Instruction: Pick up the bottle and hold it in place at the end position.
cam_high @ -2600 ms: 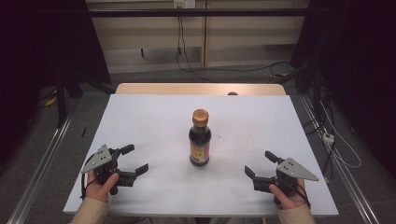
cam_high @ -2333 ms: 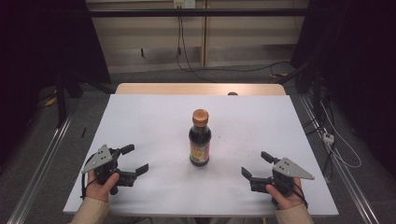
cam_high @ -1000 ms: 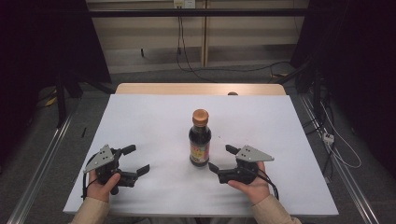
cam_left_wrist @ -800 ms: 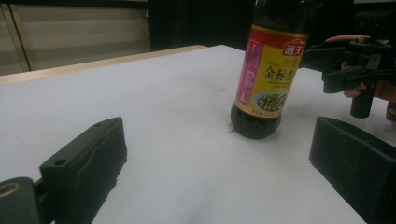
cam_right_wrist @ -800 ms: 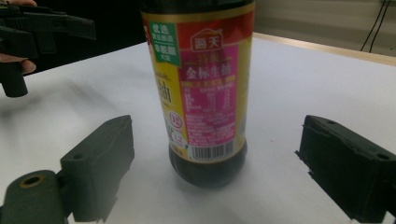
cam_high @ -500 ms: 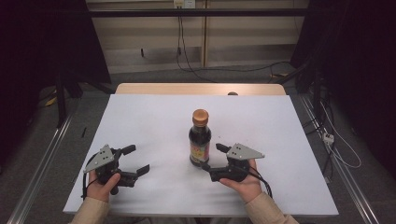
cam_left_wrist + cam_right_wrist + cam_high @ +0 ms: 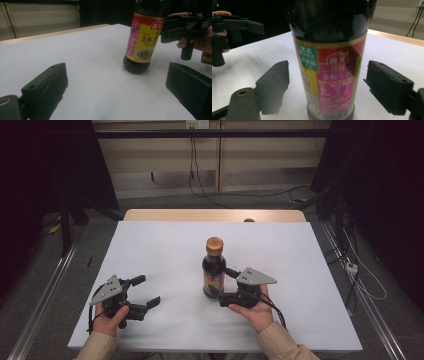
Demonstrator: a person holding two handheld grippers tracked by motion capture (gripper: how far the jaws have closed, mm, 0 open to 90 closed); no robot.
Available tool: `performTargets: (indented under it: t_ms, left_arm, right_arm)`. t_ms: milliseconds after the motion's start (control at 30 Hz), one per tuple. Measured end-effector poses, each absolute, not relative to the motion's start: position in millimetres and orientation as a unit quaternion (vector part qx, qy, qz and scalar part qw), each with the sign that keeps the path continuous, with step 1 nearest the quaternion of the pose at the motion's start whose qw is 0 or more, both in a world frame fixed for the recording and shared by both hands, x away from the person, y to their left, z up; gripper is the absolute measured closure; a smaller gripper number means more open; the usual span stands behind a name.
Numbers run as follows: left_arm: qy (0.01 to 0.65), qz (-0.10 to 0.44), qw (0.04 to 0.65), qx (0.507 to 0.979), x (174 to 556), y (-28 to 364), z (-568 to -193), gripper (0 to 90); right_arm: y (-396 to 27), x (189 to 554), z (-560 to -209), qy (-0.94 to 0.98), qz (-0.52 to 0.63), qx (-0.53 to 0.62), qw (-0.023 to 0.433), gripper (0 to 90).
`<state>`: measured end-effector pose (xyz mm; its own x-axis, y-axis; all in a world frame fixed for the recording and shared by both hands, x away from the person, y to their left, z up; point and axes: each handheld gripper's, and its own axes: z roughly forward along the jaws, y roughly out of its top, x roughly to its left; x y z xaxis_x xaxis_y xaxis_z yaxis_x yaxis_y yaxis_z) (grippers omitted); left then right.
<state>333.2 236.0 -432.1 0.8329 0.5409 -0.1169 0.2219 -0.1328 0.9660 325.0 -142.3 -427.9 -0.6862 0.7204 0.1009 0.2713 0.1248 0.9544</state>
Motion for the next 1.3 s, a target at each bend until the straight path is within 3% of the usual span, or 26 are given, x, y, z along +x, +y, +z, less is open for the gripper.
performTargets:
  t_ms: [1300]
  left_arm:
    - [0.259, 0.129, 0.603, 0.743, 334.5, 236.3, -433.3, 3.7]
  right_arm:
    - [-127.9, 352.4, -427.3, 0.738, 0.565, 0.310, 0.201, 31.0]
